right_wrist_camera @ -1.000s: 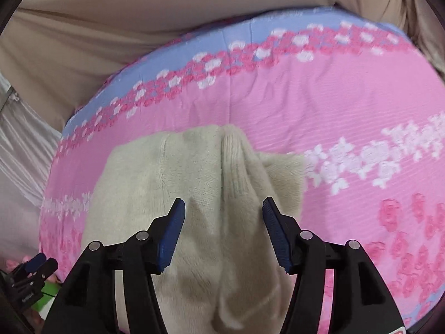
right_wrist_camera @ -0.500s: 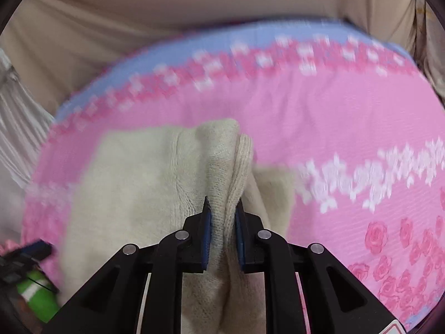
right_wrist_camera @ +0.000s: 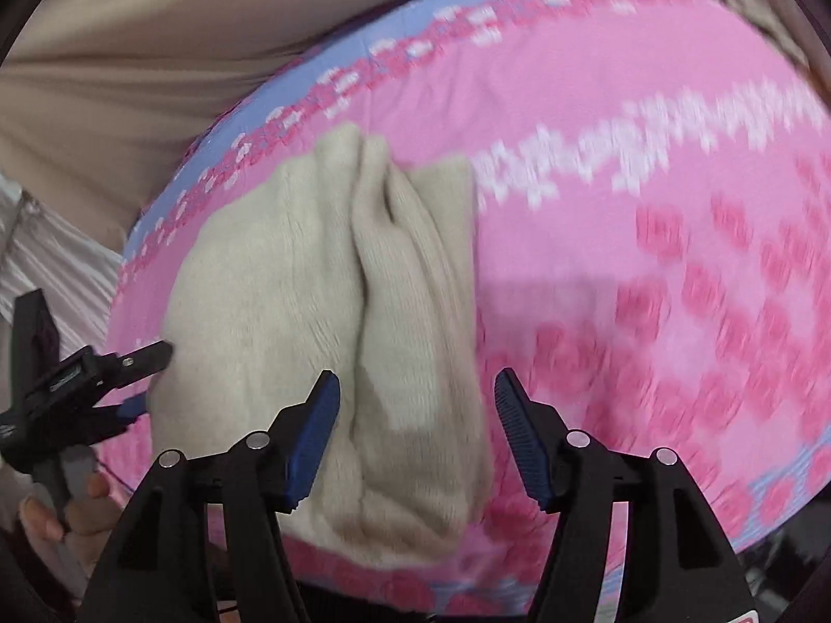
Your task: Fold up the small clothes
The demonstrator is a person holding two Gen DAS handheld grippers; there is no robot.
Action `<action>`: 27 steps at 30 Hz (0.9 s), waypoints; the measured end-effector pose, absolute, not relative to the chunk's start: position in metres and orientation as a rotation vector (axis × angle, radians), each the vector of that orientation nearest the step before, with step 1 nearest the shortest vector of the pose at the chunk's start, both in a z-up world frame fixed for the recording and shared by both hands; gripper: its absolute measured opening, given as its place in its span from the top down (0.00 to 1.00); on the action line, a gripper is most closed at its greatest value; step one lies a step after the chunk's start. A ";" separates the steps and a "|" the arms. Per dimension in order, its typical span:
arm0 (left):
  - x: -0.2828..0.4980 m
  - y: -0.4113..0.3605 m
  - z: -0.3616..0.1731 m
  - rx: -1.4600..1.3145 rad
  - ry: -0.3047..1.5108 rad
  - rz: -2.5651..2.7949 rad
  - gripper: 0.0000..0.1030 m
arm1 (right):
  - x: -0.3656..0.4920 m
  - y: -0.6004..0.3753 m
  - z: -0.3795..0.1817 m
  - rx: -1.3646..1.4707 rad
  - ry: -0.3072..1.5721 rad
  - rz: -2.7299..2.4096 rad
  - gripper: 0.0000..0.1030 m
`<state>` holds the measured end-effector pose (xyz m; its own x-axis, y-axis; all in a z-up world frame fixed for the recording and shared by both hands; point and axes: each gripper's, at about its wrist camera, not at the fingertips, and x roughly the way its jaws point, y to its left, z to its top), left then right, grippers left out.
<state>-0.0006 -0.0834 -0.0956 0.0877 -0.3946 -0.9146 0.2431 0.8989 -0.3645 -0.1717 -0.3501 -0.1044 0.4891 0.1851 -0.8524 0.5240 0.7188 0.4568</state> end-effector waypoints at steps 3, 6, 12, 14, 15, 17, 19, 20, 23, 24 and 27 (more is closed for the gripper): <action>0.001 -0.092 -0.110 -0.121 1.418 -0.466 0.13 | -0.174 -0.354 -0.125 0.889 1.067 -0.212 0.39; 0.005 -0.094 -0.123 -0.126 1.417 -0.462 0.07 | -0.167 -0.357 -0.141 0.948 1.062 -0.186 0.36; 0.014 -0.087 -0.142 -0.229 1.467 -0.479 0.06 | -0.151 -0.354 -0.142 0.949 1.032 -0.139 0.60; 0.014 -0.088 -0.139 -0.248 1.468 -0.528 0.27 | -0.149 -0.352 -0.136 0.923 1.024 -0.143 0.69; 0.014 -0.088 -0.136 -0.250 1.470 -0.544 0.35 | -0.147 -0.349 -0.129 0.899 1.018 -0.141 0.72; 0.012 -0.087 -0.120 -0.234 1.453 -0.552 0.49 | -0.148 -0.343 -0.111 0.879 0.986 -0.134 0.74; 0.010 -0.087 -0.103 -0.224 1.431 -0.568 0.54 | -0.150 -0.338 -0.091 0.863 0.949 -0.121 0.75; 0.008 -0.085 -0.095 -0.221 1.418 -0.576 0.55 | -0.150 -0.333 -0.079 0.838 0.935 -0.121 0.75; 0.005 -0.079 -0.061 -0.223 1.357 -0.611 0.55 | -0.153 -0.317 -0.039 0.757 0.880 -0.106 0.75; 0.004 -0.075 -0.049 -0.227 1.335 -0.625 0.55 | -0.154 -0.313 -0.029 0.742 0.865 -0.100 0.75; 0.006 -0.059 -0.019 -0.248 1.280 -0.655 0.55 | -0.158 -0.298 0.002 0.694 0.814 -0.078 0.75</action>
